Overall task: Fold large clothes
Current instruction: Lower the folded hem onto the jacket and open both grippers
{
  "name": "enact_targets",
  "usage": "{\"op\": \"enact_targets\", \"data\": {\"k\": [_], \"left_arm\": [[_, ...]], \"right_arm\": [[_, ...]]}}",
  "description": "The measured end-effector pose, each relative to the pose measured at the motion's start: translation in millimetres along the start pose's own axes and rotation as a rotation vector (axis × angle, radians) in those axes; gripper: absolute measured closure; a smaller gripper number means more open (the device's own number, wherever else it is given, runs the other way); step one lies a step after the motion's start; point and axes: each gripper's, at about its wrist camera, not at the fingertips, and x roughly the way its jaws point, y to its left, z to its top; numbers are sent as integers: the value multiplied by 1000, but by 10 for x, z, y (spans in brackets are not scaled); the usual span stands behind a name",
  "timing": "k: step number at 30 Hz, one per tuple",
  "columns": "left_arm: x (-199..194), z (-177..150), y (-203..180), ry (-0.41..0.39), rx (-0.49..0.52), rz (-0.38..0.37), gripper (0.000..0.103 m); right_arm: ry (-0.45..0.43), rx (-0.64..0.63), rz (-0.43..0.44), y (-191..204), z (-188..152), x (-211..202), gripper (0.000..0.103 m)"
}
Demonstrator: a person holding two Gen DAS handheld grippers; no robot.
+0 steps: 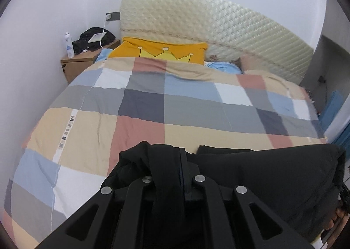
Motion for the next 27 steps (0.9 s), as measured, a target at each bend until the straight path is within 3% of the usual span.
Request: {"op": "enact_targets", "data": {"k": [10,18,23,27], "left_arm": [[936,-201,-143,61,-25,89,94],[1016,-344,-219,46,20,118,94],[831,-451,-64,26,-8,27,94],[550,-511,113,-1,-40,-96,83]], "right_arm": [[94,-63,-33,-14,-178,590,95],[76,-105,-102,103,-317,676,95],[39,-119,-87,117,-378,566,95],[31,-126,-83,113,-426,417,95]]}}
